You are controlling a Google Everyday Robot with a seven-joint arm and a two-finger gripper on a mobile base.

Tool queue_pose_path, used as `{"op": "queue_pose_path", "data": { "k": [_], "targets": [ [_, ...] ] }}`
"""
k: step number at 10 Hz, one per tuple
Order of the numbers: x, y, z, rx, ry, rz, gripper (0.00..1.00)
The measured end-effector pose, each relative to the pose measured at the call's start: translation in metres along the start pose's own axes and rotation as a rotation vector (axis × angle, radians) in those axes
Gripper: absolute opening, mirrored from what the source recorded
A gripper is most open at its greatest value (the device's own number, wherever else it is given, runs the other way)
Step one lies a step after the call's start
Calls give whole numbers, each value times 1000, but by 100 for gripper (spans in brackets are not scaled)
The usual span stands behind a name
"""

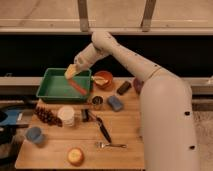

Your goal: Place pepper in paper cup

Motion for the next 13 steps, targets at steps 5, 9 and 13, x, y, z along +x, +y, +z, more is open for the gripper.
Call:
{"op": "queue_pose_path", "data": {
  "k": [5, 9, 13],
  "targets": [
    [14, 38, 24, -30, 27, -14, 14],
    [13, 54, 42, -60, 41, -12, 14],
    [16, 70, 67, -96, 74, -11, 14]
  ]
}}
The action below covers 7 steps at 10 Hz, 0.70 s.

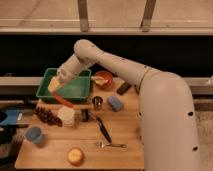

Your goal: Place pepper in paper cup

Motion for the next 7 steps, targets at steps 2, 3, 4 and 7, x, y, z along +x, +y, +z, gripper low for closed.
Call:
{"op": "queue_pose_path", "data": {
  "k": [2, 3, 4, 7],
  "targets": [
    [5, 3, 15, -19, 15, 15, 14],
    [7, 3, 19, -26, 18, 24, 14],
    [9, 2, 24, -34, 20, 34, 14],
    [14, -3, 37, -62, 20, 69, 14]
  ]
}}
